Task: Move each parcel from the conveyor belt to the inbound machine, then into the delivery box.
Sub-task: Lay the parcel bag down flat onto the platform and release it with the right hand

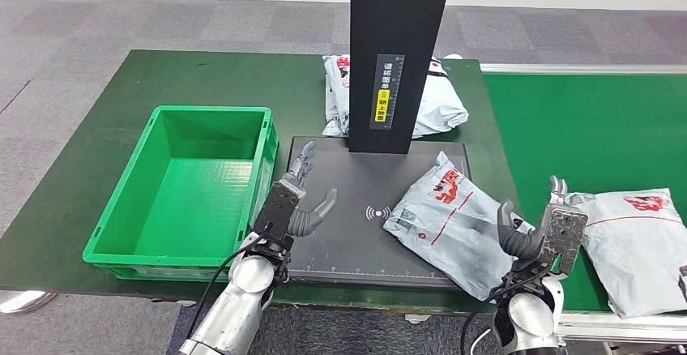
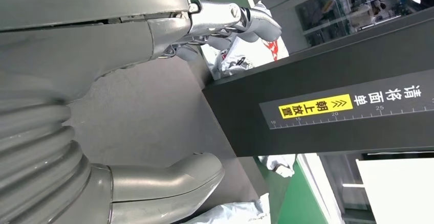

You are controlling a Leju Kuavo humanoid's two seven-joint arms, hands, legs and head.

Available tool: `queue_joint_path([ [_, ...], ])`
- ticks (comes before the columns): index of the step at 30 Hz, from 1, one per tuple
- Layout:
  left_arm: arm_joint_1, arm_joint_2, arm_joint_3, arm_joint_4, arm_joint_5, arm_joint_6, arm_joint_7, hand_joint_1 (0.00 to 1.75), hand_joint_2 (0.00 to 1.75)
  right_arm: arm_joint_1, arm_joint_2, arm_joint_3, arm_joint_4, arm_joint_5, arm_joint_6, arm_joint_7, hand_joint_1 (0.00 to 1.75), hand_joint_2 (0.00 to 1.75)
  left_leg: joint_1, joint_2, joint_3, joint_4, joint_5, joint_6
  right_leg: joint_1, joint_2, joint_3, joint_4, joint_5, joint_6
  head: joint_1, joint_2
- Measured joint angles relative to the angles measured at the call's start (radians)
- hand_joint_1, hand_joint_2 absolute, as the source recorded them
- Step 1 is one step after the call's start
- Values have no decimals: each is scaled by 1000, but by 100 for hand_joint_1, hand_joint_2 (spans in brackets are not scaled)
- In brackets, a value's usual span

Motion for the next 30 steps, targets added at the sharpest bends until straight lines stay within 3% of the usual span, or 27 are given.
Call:
queue_joint_path([
  [30, 0, 0, 0, -2, 1, -2, 2, 0, 175, -14, 0, -23, 87, -2, 0, -9, 0, 175, 0, 0, 0, 0, 0, 0, 0, 0, 0, 0, 0, 0, 0, 0],
])
